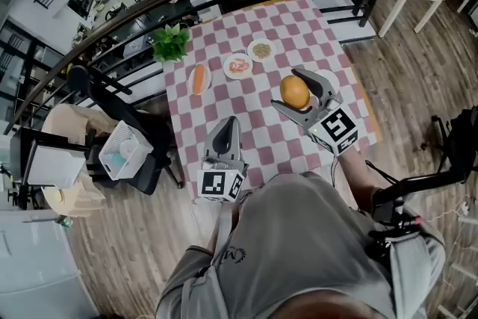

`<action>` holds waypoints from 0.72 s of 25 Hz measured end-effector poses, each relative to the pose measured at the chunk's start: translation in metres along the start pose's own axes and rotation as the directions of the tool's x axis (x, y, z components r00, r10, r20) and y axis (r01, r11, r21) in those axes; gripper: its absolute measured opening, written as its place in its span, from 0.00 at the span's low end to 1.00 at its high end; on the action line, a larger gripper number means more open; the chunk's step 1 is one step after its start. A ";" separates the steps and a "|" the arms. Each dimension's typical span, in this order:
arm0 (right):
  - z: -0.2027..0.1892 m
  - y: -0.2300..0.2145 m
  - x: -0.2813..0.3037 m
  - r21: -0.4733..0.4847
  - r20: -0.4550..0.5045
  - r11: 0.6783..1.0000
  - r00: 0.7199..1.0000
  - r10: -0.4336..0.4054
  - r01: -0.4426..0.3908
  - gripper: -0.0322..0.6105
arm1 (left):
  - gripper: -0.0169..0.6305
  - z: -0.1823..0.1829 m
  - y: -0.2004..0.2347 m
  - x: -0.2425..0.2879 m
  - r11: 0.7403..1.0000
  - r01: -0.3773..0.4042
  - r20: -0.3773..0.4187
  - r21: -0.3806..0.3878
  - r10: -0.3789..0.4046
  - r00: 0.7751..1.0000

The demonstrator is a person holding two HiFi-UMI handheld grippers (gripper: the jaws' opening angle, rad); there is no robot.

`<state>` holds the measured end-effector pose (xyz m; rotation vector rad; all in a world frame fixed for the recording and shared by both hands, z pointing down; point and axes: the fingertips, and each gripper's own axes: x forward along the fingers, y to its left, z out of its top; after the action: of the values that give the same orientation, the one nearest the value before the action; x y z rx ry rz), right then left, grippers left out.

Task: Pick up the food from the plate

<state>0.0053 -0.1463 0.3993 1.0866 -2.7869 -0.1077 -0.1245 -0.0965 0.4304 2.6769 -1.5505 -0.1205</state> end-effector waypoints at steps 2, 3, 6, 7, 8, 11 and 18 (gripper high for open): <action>-0.001 0.002 -0.001 0.012 -0.001 1.000 1.000 -0.004 0.004 0.60 | 0.04 -0.001 0.001 -0.003 1.000 0.000 -0.002 -0.001 0.000 1.000; -0.001 0.002 -0.001 0.018 0.001 1.000 1.000 -0.005 0.005 0.60 | 0.04 -0.002 0.001 -0.003 1.000 0.000 -0.002 -0.002 0.000 1.000; 0.000 0.003 0.001 0.031 0.007 1.000 1.000 -0.008 0.007 0.60 | 0.04 0.000 0.005 -0.005 1.000 -0.004 -0.004 -0.003 0.004 1.000; 0.000 0.003 0.002 0.031 0.006 0.999 1.000 -0.010 0.010 0.60 | 0.04 0.000 0.006 -0.006 1.000 -0.006 -0.004 -0.003 0.006 1.000; 0.000 0.004 0.003 0.031 0.005 0.999 1.000 -0.011 0.011 0.60 | 0.04 0.000 0.007 -0.006 1.000 -0.007 -0.002 -0.002 0.007 1.000; 0.001 0.006 0.006 0.038 0.012 0.999 1.000 -0.016 0.015 0.60 | 0.04 0.000 0.009 -0.010 1.000 -0.010 0.001 -0.004 0.010 1.000; 0.006 0.010 0.015 0.051 0.020 0.999 1.000 -0.010 0.009 0.60 | 0.04 0.000 0.016 -0.014 1.000 -0.024 0.008 -0.015 0.024 1.000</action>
<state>-0.0139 -0.1490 0.3965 1.1166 -2.8172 -0.0485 -0.1455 -0.0922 0.4319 2.6494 -1.5768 -0.1419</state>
